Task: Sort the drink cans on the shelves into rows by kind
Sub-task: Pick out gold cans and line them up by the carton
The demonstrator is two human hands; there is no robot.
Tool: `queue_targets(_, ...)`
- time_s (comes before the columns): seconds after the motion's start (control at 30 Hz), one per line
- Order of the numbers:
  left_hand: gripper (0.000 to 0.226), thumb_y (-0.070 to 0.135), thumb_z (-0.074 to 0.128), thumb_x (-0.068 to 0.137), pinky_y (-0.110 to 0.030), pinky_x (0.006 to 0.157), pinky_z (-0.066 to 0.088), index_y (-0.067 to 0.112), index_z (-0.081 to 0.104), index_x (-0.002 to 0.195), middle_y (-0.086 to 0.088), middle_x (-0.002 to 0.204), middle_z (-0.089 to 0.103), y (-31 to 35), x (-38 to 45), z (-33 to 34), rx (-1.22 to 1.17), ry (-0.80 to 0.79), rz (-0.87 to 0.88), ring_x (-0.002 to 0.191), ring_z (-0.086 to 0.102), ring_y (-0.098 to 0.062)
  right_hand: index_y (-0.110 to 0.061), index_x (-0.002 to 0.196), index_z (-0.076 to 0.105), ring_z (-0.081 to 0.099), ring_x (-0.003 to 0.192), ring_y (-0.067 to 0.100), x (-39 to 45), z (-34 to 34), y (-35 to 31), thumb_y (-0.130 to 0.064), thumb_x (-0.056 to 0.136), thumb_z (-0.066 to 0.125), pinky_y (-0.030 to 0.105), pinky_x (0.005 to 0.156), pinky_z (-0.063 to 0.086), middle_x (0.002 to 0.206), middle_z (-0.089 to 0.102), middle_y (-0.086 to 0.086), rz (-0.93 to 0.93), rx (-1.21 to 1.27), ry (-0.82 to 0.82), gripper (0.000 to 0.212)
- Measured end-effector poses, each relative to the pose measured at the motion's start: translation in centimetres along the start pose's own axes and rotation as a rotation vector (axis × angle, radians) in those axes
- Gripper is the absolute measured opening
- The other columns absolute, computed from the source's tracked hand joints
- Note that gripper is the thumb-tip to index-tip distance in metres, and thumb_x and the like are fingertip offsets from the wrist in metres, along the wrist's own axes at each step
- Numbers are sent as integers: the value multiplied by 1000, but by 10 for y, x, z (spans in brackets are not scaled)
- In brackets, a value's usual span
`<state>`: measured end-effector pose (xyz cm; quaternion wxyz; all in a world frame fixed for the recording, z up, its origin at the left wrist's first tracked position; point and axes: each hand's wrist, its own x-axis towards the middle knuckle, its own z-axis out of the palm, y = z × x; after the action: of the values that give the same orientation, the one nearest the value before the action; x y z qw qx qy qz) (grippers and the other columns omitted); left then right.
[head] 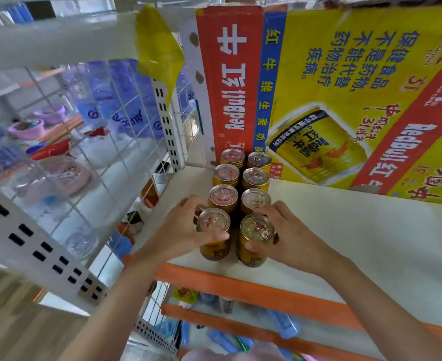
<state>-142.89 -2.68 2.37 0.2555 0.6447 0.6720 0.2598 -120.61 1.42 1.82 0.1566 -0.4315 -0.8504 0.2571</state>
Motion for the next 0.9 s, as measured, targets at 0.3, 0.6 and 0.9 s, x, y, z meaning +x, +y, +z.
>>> queue_targets(0.3,51,31,82,67,-5,68,44,23,57,111,9,107,60,-8,2,-6,-70,-27,72,94,57,-1,-14,119,40,45,95,14,3,9,-15,-50,69,75,19,73,32,106,40,-2,153,-45,120,71)
queue_targets(0.6,57,30,80,70,5,67,35,27,54,121,16,116,56,-7,-2,-4,-60,-25,105,92,51,10,-16,122,35,43,95,11,3,1,-21,-50,72,73,20,75,33,112,40,-2,178,-22,30,72)
queue_targets(0.9,58,29,77,73,-1,65,36,23,51,124,10,118,52,-3,0,-4,26,-53,123,98,52,-3,-15,123,38,40,97,9,-1,1,-20,-46,74,73,20,76,36,109,34,-8,149,-19,37,68)
